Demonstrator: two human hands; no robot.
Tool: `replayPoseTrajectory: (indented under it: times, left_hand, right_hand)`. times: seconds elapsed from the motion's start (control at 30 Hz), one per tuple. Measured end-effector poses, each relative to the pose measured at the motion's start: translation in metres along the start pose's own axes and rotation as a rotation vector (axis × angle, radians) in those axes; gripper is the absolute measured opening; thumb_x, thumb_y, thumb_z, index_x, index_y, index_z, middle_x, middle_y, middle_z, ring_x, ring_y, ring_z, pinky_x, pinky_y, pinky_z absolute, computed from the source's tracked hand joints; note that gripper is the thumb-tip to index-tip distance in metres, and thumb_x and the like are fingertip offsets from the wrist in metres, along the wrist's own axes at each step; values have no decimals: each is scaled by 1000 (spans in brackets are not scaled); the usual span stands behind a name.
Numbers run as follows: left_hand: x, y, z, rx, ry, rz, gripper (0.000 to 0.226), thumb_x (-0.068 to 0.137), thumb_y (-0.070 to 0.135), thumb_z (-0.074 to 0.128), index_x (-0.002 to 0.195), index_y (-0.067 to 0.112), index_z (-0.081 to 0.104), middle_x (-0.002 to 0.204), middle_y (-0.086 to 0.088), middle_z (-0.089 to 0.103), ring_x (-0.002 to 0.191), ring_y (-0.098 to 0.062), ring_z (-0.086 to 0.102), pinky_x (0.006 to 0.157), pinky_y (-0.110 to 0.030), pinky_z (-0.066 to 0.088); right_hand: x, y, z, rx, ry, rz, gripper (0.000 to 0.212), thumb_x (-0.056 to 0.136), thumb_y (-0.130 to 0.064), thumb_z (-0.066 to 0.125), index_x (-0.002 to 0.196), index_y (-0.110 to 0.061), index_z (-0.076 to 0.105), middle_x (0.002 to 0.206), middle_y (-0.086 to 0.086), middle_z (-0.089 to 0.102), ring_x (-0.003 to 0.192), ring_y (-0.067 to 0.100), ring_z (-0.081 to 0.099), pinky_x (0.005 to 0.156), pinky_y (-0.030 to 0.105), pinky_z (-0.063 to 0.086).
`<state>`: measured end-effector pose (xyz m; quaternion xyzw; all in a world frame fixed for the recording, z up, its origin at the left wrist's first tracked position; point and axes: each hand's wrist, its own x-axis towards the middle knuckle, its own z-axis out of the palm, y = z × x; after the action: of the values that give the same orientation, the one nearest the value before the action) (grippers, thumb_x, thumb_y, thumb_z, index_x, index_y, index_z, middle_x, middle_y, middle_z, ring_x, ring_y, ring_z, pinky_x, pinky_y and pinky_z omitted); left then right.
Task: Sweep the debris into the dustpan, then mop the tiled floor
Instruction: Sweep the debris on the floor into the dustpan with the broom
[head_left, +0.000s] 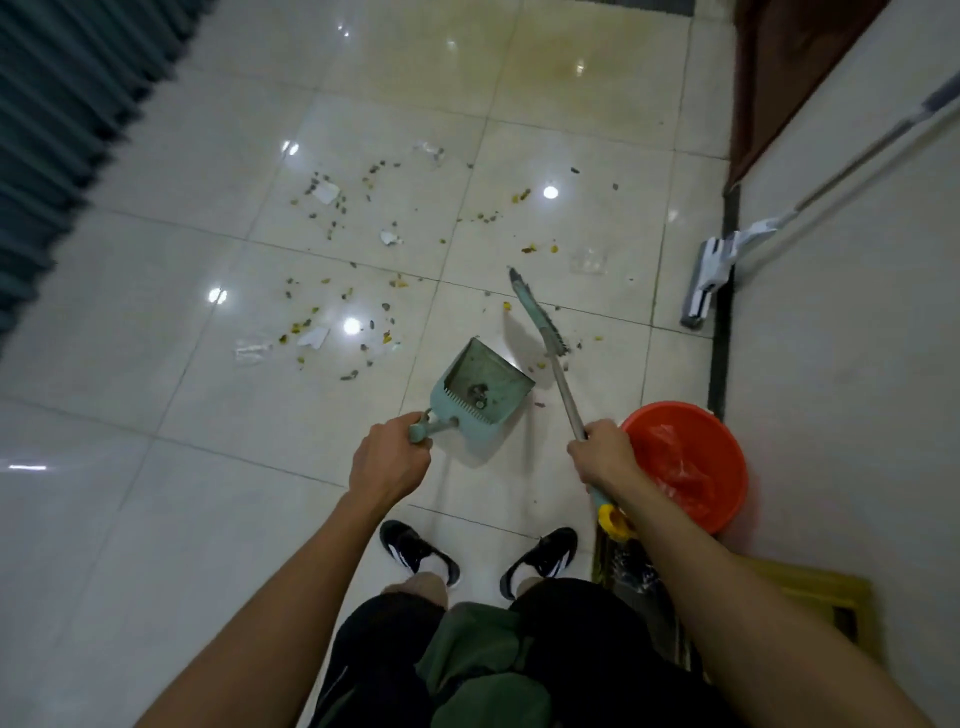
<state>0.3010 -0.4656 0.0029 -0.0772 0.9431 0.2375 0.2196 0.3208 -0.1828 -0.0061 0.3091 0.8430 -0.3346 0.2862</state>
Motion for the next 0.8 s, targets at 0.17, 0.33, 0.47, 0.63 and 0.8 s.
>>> replayPoseTrajectory:
  times: [0.17,0.33,0.47,0.63,0.8]
  left_hand:
    - [-7,-91,-53,-73,4,-88,16,87,26,55,95,33,67,79,3,67,69,-21,63,61,-33,55]
    - [-15,-176,-102,-137,48,-215,13,84,22,54,84,31,63,74,5,65,64,-17,62,50,-26,43]
    - [-35,-232,-130,-189,100,-333,14,84,21,50,79,29,60,72,4,63,61,-16,60,48,-24,38]
    - [-57,-289,-153,-257,190,-467,16,85,22,49,87,29,64,79,0,65,67,-21,61,52,-26,39]
    - [-60,-332,-170,-278,272,-590,17,88,23,52,94,29,66,79,1,64,68,-22,60,54,-27,40]
  right_hand:
    - [-19,-90,68,-6,-55,-27,19,82,-12,62,93,2,66,86,18,67,67,32,68,61,41,61]
    - [-39,-177,134,83,-155,-68,14,81,-5,69,88,6,66,85,25,69,50,26,59,48,30,51]
    - [-52,-233,176,1,-223,-148,22,77,-3,74,94,9,65,81,25,67,51,27,60,47,29,50]
    - [-64,-291,219,-53,-294,-238,20,75,1,75,74,-14,62,80,21,69,49,23,61,49,37,58]
    - [-65,-345,263,-105,-369,-302,22,72,2,73,68,-13,58,76,22,67,43,24,58,46,30,50]
